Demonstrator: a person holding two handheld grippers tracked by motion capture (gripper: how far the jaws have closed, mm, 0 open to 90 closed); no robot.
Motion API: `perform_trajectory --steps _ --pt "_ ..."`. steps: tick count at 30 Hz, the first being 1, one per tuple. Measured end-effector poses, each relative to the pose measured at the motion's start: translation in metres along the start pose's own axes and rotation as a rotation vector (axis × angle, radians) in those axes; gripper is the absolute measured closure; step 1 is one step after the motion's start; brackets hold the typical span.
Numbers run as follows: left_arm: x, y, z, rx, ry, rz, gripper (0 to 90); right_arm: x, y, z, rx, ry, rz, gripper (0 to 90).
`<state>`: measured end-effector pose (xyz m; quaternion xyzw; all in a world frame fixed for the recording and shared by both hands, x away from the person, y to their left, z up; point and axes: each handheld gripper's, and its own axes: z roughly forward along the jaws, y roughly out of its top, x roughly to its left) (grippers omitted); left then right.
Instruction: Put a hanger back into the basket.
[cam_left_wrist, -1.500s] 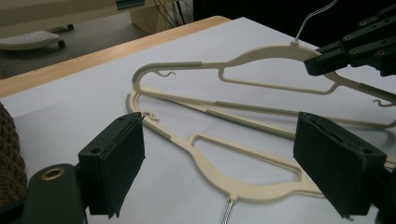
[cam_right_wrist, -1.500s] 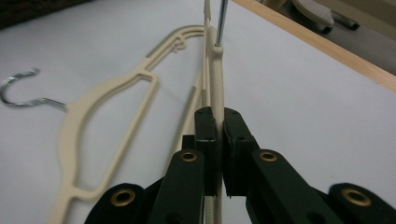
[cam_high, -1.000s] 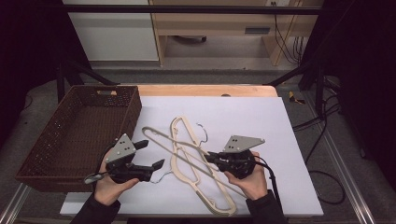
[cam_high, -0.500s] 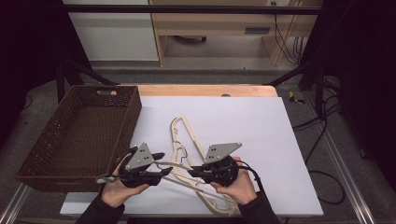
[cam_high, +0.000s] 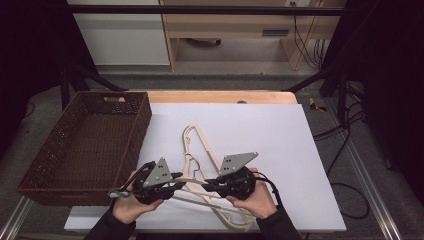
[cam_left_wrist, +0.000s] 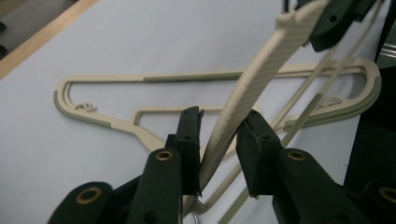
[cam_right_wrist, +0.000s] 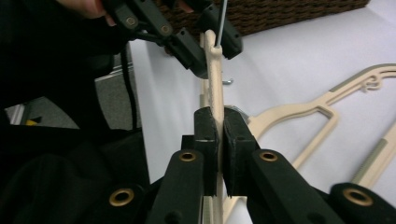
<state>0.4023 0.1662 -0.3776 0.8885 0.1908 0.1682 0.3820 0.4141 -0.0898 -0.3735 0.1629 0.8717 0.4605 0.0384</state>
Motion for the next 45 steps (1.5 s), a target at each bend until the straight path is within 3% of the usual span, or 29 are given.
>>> perform_trajectory --steps 1,2,4,9,14,16,19,21,22,24,28,31,32,40,45 --pt "-0.001 0.000 0.001 0.009 -0.012 0.001 72.0 0.000 0.000 0.000 0.000 0.000 0.000 82.6" --pt "-0.002 0.000 0.001 0.007 -0.020 0.000 75.8 -0.001 -0.001 -0.001 0.001 -0.044 -0.012 78.6" --pt "-0.004 0.001 0.001 0.010 -0.053 -0.017 78.1 -0.003 -0.002 -0.002 -0.003 -0.064 -0.001 75.6" --pt "-0.006 0.002 0.000 0.007 -0.086 -0.040 80.9 -0.004 -0.003 -0.001 -0.019 -0.100 0.003 67.9" --pt "-0.010 0.004 0.000 -0.025 -0.138 -0.076 85.9 -0.004 -0.004 -0.003 -0.056 -0.157 -0.005 54.5" --pt "-0.012 0.005 -0.001 -0.032 -0.114 -0.076 86.5 -0.005 -0.004 -0.007 -0.097 -0.197 0.003 52.3" --pt "-0.010 0.004 -0.005 -0.057 -0.114 -0.105 86.5 -0.007 -0.005 -0.013 -0.138 -0.201 0.025 47.7" --pt "-0.009 0.004 -0.008 -0.070 -0.098 -0.120 86.5 -0.013 -0.010 -0.025 -0.178 -0.246 0.070 39.6" --pt "-0.008 0.004 -0.010 -0.077 -0.085 -0.128 86.5 -0.013 -0.010 -0.025 -0.178 -0.246 0.070 39.6" --pt "-0.005 0.005 -0.015 -0.090 -0.064 -0.144 86.5 -0.016 -0.014 -0.035 -0.202 -0.293 0.101 32.1" --pt "0.004 0.007 -0.030 -0.113 -0.015 -0.185 86.5 -0.022 -0.029 -0.055 -0.256 -0.364 0.184 21.7" --pt "0.012 0.009 -0.044 -0.141 0.019 -0.211 86.5 -0.025 -0.044 -0.067 -0.282 -0.398 0.221 17.6" --pt "0.014 0.010 -0.049 -0.157 0.030 -0.219 86.5 -0.028 -0.053 -0.074 -0.291 -0.431 0.234 14.5" --pt "0.038 0.022 -0.087 -0.202 0.103 -0.248 86.5 -0.039 -0.076 -0.091 -0.323 -0.514 0.306 11.6" --pt "0.060 0.024 -0.110 -0.234 0.127 -0.271 86.4 -0.043 -0.081 -0.096 -0.325 -0.524 0.331 10.5"
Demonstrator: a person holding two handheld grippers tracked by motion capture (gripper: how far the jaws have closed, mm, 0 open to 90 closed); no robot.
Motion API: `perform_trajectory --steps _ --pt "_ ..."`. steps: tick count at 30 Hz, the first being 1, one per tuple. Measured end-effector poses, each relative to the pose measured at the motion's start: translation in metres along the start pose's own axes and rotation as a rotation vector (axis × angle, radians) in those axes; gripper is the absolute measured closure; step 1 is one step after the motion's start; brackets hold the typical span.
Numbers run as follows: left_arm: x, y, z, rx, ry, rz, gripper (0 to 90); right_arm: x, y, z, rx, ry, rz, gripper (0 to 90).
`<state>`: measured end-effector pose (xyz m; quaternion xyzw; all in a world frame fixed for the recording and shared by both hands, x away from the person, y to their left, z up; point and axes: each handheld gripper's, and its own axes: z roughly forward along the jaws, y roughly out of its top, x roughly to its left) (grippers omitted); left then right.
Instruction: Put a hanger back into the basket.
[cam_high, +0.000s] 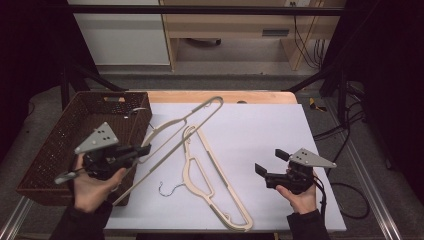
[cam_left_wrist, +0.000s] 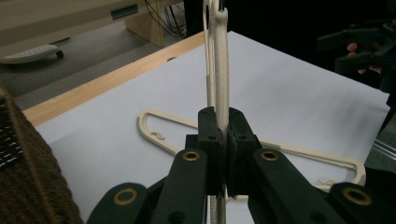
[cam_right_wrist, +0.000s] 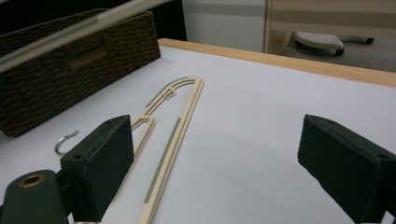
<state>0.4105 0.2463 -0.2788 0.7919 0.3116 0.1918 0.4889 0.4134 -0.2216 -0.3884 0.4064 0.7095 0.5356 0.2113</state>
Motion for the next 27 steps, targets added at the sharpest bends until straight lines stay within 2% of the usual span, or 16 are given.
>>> perform_trajectory --steps 6,10,16,19,23,27 --pt "0.038 0.014 -0.021 -0.013 0.032 -0.013 86.4 -0.001 -0.001 -0.002 -0.003 -0.005 -0.002 9.9" --pt "0.065 0.016 -0.033 -0.018 0.064 -0.033 86.4 -0.001 -0.002 0.000 0.005 -0.012 -0.009 8.9" --pt "0.102 0.009 -0.044 -0.011 0.119 -0.055 86.4 -0.002 -0.002 0.000 0.002 -0.013 -0.012 8.7" --pt "0.119 0.005 -0.049 -0.007 0.143 -0.052 86.4 -0.003 -0.002 0.000 0.004 -0.017 -0.010 8.7" --pt "0.142 -0.003 -0.053 0.015 0.174 -0.050 86.4 -0.003 -0.003 0.000 0.005 -0.016 -0.009 8.6" --pt "0.163 -0.013 -0.056 0.035 0.199 -0.070 86.4 -0.003 -0.003 0.001 0.009 -0.013 -0.008 8.5"
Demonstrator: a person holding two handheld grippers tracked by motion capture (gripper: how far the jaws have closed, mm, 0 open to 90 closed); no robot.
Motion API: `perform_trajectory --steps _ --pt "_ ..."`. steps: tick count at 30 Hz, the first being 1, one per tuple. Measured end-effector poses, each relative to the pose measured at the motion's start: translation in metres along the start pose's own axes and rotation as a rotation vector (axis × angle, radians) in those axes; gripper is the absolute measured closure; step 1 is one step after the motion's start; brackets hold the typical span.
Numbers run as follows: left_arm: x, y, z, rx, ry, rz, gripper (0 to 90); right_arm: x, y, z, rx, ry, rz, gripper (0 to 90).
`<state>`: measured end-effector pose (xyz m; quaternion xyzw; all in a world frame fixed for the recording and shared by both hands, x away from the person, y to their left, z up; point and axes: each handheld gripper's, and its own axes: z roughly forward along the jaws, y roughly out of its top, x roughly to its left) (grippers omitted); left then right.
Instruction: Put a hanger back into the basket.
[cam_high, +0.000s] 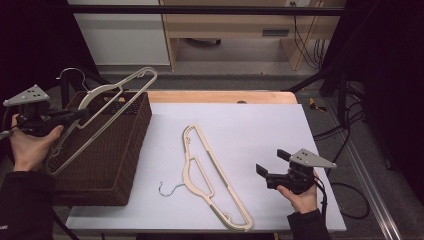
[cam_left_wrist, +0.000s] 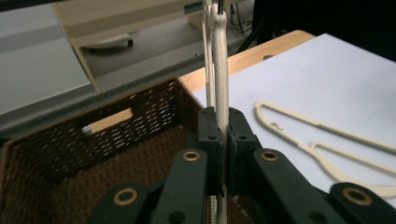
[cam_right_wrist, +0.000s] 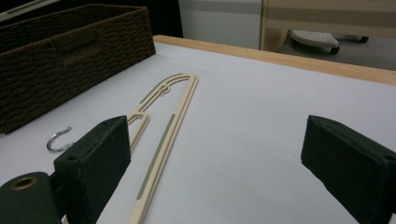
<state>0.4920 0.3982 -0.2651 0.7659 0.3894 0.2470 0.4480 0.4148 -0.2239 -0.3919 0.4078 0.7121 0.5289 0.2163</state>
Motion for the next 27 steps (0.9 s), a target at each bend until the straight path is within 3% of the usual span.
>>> perform_trajectory --steps 5,11,15,16,20,27 --pt "0.022 -0.015 0.001 0.031 0.028 -0.028 86.4 0.000 -0.001 0.001 0.002 -0.002 -0.001 8.4" --pt "0.034 -0.038 0.004 0.059 0.032 -0.060 86.4 0.000 -0.001 0.002 0.007 0.000 0.002 8.4" --pt "0.035 -0.049 0.003 0.082 0.009 -0.048 86.4 0.000 -0.001 0.002 0.011 0.000 0.001 8.4" --pt "0.036 -0.054 0.004 0.101 -0.015 -0.050 86.4 0.000 -0.001 0.002 0.011 -0.002 -0.001 8.4" --pt "0.033 -0.062 0.007 0.142 -0.019 -0.035 86.4 0.001 -0.001 0.003 0.014 -0.003 -0.001 8.3" --pt "0.028 -0.079 0.023 0.174 0.022 -0.074 86.2 0.002 -0.002 0.005 0.018 0.000 -0.004 8.3"
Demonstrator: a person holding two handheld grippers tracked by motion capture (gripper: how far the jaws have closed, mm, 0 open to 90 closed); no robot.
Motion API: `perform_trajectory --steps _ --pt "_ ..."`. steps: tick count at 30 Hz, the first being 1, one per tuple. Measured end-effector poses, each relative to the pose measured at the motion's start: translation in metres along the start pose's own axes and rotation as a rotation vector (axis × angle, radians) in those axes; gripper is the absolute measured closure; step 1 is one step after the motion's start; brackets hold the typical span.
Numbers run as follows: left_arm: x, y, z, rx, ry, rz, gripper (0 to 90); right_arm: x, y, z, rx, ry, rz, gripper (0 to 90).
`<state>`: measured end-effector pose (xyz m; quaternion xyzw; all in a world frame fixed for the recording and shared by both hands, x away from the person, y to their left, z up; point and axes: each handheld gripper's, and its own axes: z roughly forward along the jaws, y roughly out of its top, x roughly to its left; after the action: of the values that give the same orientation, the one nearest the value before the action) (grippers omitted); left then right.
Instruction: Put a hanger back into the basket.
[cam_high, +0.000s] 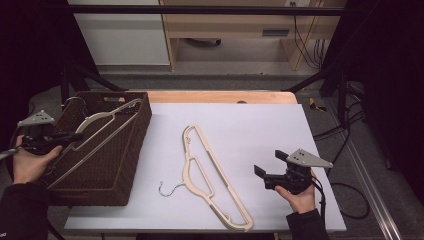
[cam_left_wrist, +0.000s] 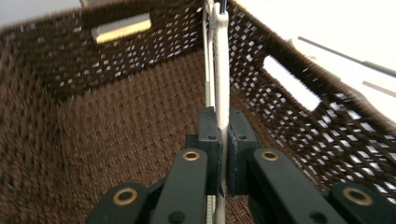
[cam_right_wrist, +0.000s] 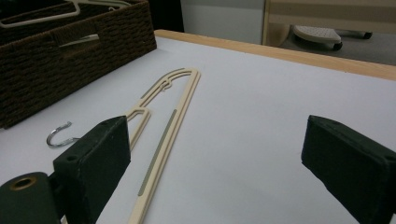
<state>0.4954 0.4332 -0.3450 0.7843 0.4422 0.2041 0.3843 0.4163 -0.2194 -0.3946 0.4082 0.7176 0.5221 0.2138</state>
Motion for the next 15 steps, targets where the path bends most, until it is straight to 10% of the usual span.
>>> perform_trajectory --steps 15 --pt "0.015 -0.023 0.025 0.152 0.141 -0.174 81.0 0.009 0.000 0.006 0.021 0.018 -0.037 8.3"
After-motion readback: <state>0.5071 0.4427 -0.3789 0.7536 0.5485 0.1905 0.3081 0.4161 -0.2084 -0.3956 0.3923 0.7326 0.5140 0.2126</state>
